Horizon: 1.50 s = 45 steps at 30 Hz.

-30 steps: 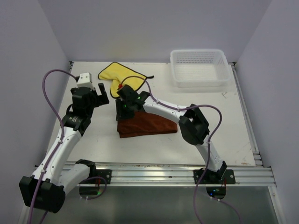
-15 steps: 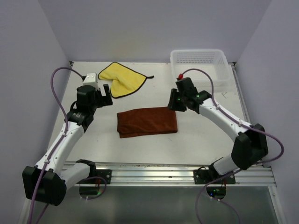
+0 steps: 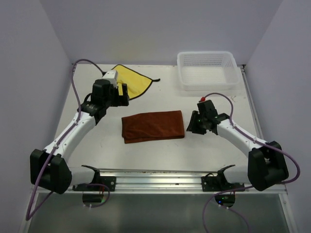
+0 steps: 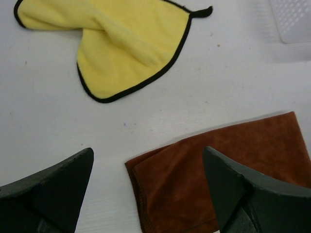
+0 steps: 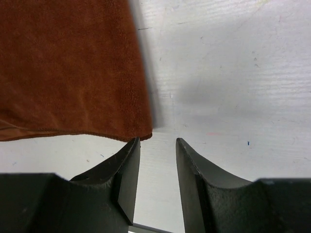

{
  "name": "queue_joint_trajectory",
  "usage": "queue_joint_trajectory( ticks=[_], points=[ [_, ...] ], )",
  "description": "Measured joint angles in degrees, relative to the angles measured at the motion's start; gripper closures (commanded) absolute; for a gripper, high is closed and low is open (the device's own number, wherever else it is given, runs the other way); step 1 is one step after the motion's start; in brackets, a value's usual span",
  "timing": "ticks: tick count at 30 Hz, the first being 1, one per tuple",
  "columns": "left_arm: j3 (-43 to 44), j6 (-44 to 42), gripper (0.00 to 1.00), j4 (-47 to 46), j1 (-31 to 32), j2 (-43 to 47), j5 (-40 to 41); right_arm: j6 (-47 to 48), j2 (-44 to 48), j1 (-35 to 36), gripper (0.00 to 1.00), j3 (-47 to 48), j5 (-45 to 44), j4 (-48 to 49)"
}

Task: Roll the towels
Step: Fold the towel, then roll the towel

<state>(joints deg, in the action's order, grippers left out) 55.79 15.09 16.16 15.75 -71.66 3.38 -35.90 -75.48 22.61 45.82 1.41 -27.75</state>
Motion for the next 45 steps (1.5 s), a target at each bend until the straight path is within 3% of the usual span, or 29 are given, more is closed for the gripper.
queue_joint_trajectory(
  ticks=[12, 23, 30, 39, 45],
  points=[
    [26.82, 0.33, 0.04, 2.80, 18.80, -22.80, 3.02, -4.96, -0.33, -5.92, 0.58, -8.66, 12.15, 15.85],
    [45.05, 0.07, 0.04, 11.72, 27.12, -43.67, 6.32, -6.80, -5.22, -5.92, 0.58, -15.06, 18.03, 25.29],
    [53.66, 0.09, 0.05, 15.30, 29.90, -51.19, 7.23, -7.80, -7.93, -6.03, 0.71, -16.83, 21.00, 32.65],
    [62.75, 0.31, 0.09, 20.06, 32.59, -59.39, 9.40, -7.98, -8.63, -6.12, 0.96, -18.62, 21.68, 36.00],
    [64.00, 2.01, 0.13, 22.64, 34.64, -62.84, 10.47, -8.00, -8.50, -6.12, 1.00, -19.43, 21.70, 37.40]
  ],
)
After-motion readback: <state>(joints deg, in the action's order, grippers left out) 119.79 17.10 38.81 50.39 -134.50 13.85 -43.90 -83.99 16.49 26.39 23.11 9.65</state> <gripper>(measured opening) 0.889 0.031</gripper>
